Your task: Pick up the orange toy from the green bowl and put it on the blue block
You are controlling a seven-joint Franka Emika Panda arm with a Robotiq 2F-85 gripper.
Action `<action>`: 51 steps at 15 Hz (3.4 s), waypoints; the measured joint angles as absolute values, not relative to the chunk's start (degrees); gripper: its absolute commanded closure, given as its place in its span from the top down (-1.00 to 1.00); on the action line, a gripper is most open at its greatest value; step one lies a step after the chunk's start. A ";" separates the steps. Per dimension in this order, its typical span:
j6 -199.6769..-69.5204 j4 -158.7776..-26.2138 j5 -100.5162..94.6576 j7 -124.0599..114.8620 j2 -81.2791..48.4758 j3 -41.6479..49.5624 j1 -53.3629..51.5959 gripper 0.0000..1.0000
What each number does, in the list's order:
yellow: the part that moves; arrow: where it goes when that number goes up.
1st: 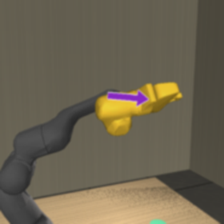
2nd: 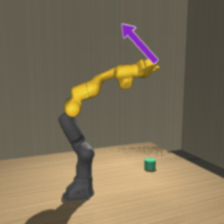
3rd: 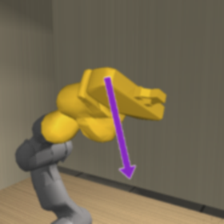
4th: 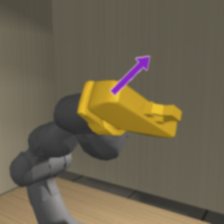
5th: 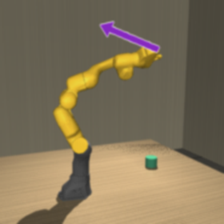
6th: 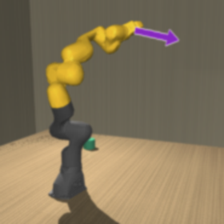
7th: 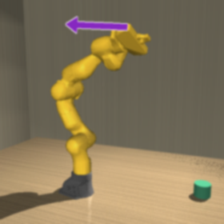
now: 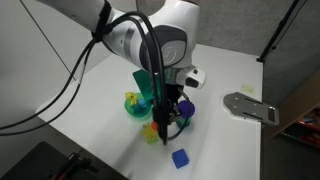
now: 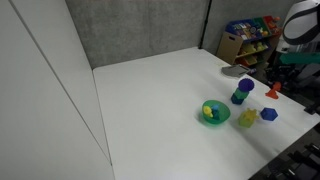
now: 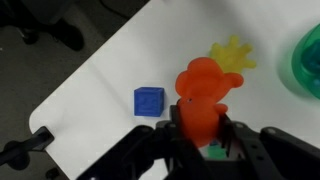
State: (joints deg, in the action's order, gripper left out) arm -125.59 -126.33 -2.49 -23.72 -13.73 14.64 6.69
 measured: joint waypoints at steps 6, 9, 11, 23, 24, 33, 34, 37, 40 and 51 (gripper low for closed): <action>-127.68 -128.64 -7.70 -24.01 -13.53 17.63 9.41 -0.79; -130.09 -129.60 -12.16 -26.21 -13.73 18.65 9.44 -0.79; -131.42 -130.13 -14.74 -27.96 -14.10 18.96 9.44 -0.79; -138.39 -130.01 -22.15 -36.02 -20.50 19.82 7.46 -0.78; -138.45 -129.75 -22.27 -36.38 -21.04 20.01 7.17 -0.78; -138.47 -125.28 -22.42 -38.36 -27.44 21.69 5.17 -0.78; -138.47 -124.67 -22.49 -38.79 -28.29 21.90 4.78 -0.78; -138.47 -123.05 -23.14 -40.39 -30.72 22.48 3.32 -0.79; -138.47 -122.06 -23.95 -41.60 -32.33 22.82 1.71 -0.78; -138.47 -121.68 -24.01 -41.67 -33.03 22.92 0.46 -0.29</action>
